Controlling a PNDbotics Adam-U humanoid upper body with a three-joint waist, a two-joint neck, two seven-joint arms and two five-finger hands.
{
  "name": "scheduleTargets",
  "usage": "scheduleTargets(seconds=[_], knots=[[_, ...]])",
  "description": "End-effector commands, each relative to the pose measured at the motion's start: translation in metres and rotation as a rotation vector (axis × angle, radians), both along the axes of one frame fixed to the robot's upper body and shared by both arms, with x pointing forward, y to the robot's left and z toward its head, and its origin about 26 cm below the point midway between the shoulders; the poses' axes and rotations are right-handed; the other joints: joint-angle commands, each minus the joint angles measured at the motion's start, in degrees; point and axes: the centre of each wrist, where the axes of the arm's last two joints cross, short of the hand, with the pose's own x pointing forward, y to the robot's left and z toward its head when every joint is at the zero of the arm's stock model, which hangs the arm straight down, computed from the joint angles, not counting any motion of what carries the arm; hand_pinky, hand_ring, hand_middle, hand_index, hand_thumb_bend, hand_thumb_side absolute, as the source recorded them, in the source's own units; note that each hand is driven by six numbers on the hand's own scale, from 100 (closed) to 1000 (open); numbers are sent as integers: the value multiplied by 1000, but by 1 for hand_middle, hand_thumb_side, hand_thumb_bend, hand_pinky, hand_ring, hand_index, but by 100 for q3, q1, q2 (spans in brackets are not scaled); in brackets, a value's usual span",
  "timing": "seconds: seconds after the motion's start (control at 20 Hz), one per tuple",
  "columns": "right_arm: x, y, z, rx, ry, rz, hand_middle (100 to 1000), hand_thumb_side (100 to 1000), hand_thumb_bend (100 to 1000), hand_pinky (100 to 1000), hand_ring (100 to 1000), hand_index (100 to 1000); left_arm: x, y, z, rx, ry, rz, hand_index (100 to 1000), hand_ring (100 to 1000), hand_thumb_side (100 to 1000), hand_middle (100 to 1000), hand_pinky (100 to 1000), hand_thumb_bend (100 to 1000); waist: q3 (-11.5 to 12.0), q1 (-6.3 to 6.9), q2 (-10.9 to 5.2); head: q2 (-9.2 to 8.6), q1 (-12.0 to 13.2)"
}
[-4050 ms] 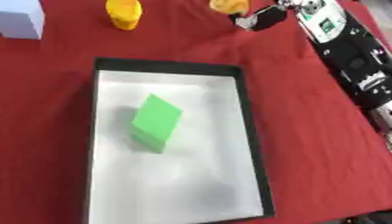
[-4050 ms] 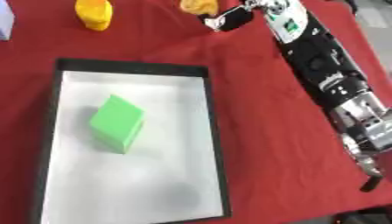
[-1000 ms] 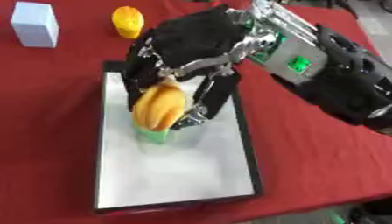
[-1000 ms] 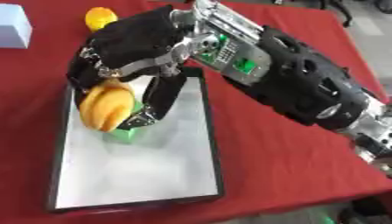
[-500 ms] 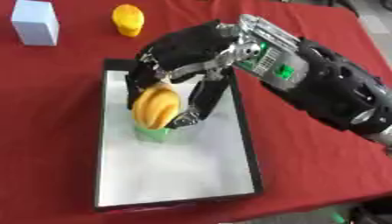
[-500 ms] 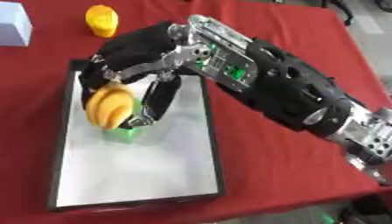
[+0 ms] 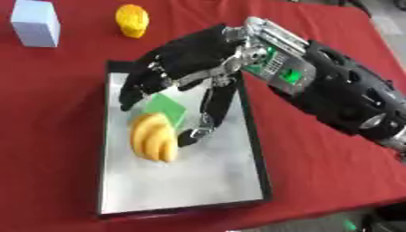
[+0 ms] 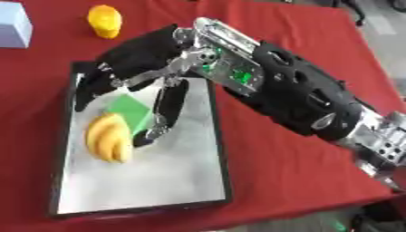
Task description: Pick up objects on the table and place them in the box.
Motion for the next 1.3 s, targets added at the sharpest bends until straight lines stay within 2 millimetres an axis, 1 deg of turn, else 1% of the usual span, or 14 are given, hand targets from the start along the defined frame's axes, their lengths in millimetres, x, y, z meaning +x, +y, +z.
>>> scheduleTargets(seconds=[0.05, 0.15, 0.35, 0.4, 0.55, 0.6, 0.75, 0.85, 0.95, 1.1, 1.15, 1.2, 1.25, 1.3], knots=[[-2, -7, 14, -39, -57, 22, 884, 476, 435, 957, 933, 950, 0, 1, 7, 15, -15, -1, 798, 789, 734, 720, 844, 100, -8, 102, -25, -4, 12], [-3, -9, 16, -16, -55, 19, 881, 440, 422, 955, 929, 948, 0, 1, 6, 15, -14, -1, 798, 789, 733, 720, 844, 100, -9, 104, -26, -5, 16], [-13, -13, 29, 59, -56, 43, 872, 337, 359, 945, 914, 947, -1, 2, 6, 14, -14, 1, 798, 789, 731, 721, 844, 100, -22, 111, -44, -3, 33], [-17, -15, 35, 89, -54, 48, 864, 290, 332, 938, 905, 943, -1, 2, 6, 14, -14, 2, 798, 790, 730, 721, 844, 100, -28, 113, -49, -4, 40], [-29, -24, 51, 212, -24, 47, 823, 156, 187, 925, 874, 923, -1, 3, 6, 12, -17, 3, 799, 790, 727, 721, 845, 100, -40, 125, -65, -21, 54], [-32, -29, 59, 265, -16, 40, 815, 132, 160, 925, 870, 916, -1, 3, 6, 10, -18, 5, 798, 790, 727, 721, 845, 100, -45, 131, -69, -32, 61], [-38, -42, 74, 408, 44, 0, 803, 100, 100, 925, 859, 905, -2, 3, 7, 6, -22, 6, 799, 791, 725, 722, 846, 100, -48, 149, -74, -54, 68], [-37, -54, 82, 491, 82, -47, 803, 100, 100, 931, 859, 906, -2, 4, 7, 4, -24, 7, 799, 791, 724, 722, 846, 100, -51, 157, -75, -69, 75], [-32, -65, 88, 552, 117, -93, 800, 100, 100, 935, 856, 905, -2, 4, 7, 2, -27, 7, 799, 791, 723, 722, 846, 100, -51, 162, -74, -80, 75], [-19, -86, 93, 668, 194, -168, 791, 102, 100, 950, 850, 898, -2, 3, 9, -1, -33, 3, 800, 792, 719, 723, 846, 100, -53, 174, -76, -79, 76], [-16, -93, 94, 717, 229, -184, 789, 176, 100, 955, 848, 899, -1, 3, 10, -3, -37, 2, 800, 792, 715, 723, 846, 100, -57, 177, -77, -77, 79], [-12, -102, 95, 776, 268, -199, 790, 211, 100, 959, 848, 901, -1, 2, 12, -3, -47, 1, 800, 792, 712, 723, 846, 100, -63, 179, -77, -78, 87], [-11, -109, 96, 824, 301, -209, 797, 670, 100, 963, 846, 904, -1, 2, 13, -5, -55, -1, 801, 793, 856, 725, 846, 100, -66, 180, -77, -79, 91], [-10, -117, 97, 871, 334, -217, 788, 276, 100, 966, 845, 906, -1, 2, 16, -9, -68, -3, 801, 793, 703, 725, 847, 100, -73, 184, -78, -82, 103]])
